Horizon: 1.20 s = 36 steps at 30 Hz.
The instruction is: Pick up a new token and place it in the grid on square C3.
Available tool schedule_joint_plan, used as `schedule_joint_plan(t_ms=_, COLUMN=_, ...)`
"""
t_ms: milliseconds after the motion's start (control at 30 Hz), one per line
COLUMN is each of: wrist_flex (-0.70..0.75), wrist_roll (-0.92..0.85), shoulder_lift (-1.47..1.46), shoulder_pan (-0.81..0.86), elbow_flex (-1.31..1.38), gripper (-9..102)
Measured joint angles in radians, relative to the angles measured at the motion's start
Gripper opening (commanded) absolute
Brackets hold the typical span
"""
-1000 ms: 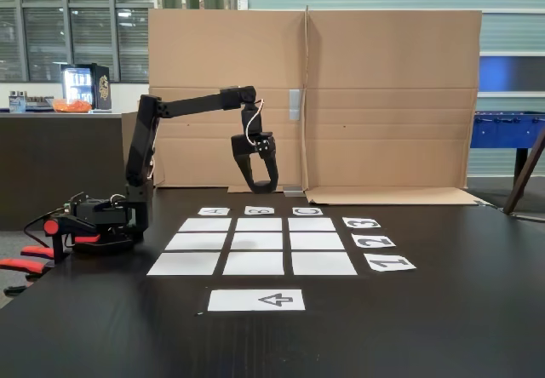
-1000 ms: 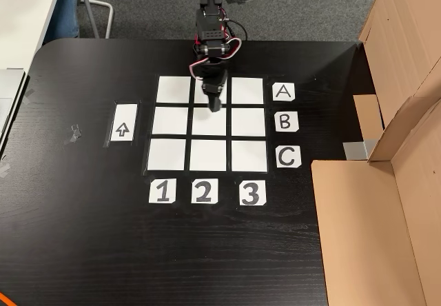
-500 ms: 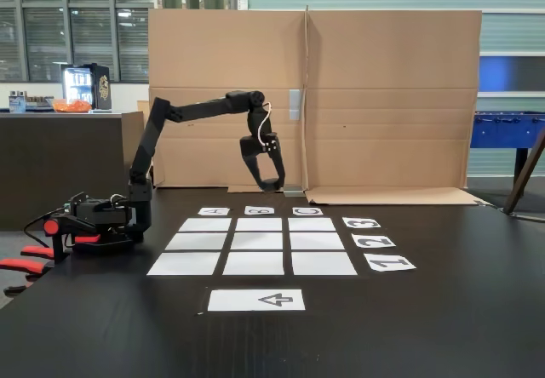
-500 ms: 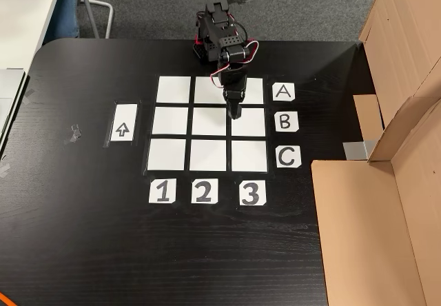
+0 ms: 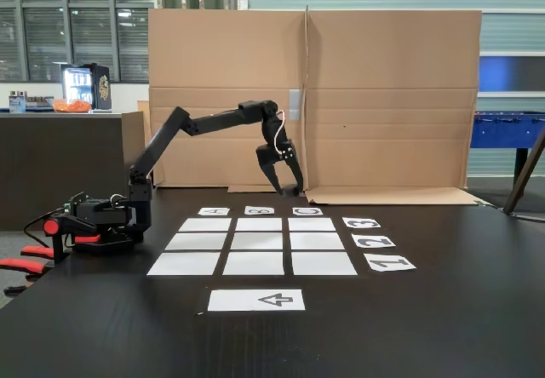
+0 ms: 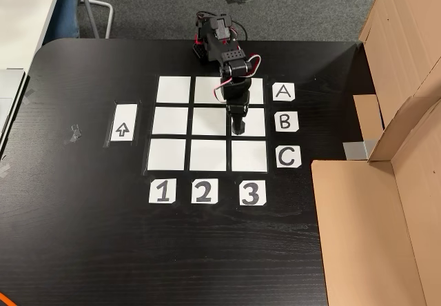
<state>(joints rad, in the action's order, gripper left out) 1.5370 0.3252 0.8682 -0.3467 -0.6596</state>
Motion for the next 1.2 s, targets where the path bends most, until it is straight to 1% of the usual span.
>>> schedule_joint_plan(t_ms=600, wrist_flex=-0.063, wrist_roll=0.0, shoulder_lift=-0.295, shoulder_pan=-0.015, elbow_flex=0.334, gripper=-1)
schedule_joint_plan(t_ms=767, wrist_flex=-0.086, wrist_roll=0.0, shoulder_lift=-0.376, shoulder_pan=-0.015, elbow_flex=0.379, gripper=-1)
schedule_joint_plan(t_ms=1200, wrist_flex=-0.114, wrist_roll=0.0, shoulder_lift=-0.448, shoulder_pan=-0.032, elbow_flex=0.469, gripper=-1)
